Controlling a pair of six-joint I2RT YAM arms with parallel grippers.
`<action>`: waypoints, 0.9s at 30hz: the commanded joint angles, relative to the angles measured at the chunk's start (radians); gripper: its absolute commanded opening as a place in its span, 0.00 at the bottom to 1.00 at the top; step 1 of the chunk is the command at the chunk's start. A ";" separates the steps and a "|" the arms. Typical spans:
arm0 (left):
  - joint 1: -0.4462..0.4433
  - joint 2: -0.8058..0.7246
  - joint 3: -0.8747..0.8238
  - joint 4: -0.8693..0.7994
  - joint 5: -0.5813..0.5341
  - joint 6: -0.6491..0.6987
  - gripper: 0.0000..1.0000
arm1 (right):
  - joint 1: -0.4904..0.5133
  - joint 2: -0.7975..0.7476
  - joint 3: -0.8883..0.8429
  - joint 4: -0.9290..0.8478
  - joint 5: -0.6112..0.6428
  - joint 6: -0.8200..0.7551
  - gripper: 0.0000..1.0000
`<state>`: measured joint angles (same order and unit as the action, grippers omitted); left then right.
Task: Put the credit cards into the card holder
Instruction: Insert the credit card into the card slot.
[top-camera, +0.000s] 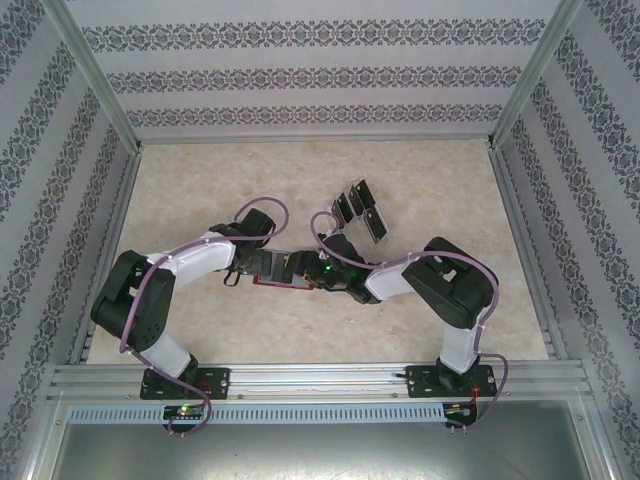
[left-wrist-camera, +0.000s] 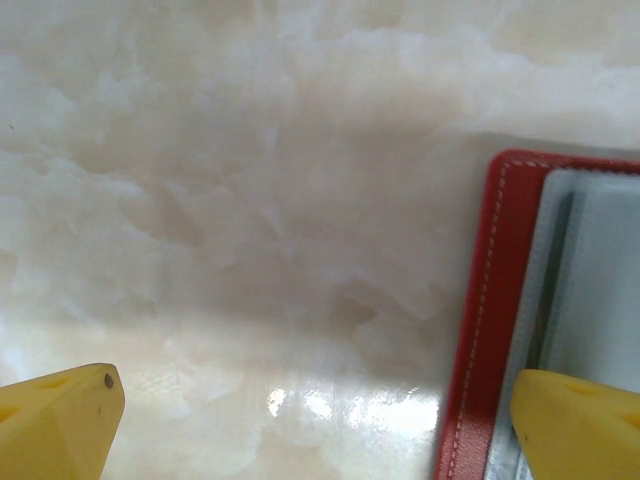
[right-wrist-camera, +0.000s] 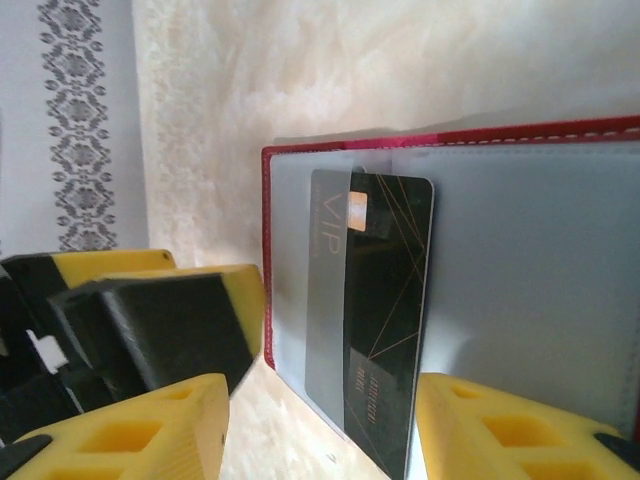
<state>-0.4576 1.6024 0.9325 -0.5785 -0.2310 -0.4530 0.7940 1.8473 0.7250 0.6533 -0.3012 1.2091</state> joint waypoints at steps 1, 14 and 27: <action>0.014 -0.052 0.042 -0.047 0.020 -0.014 1.00 | -0.014 -0.051 0.018 -0.169 0.010 -0.072 0.47; -0.018 -0.065 0.066 0.050 0.220 -0.015 1.00 | -0.030 -0.088 0.015 -0.301 0.040 -0.121 0.00; -0.116 0.044 0.102 0.095 0.227 -0.048 1.00 | -0.038 -0.046 -0.007 -0.281 0.059 -0.104 0.00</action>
<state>-0.5579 1.6249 1.0073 -0.5041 0.0006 -0.4793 0.7673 1.7847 0.7265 0.3737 -0.2699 1.1145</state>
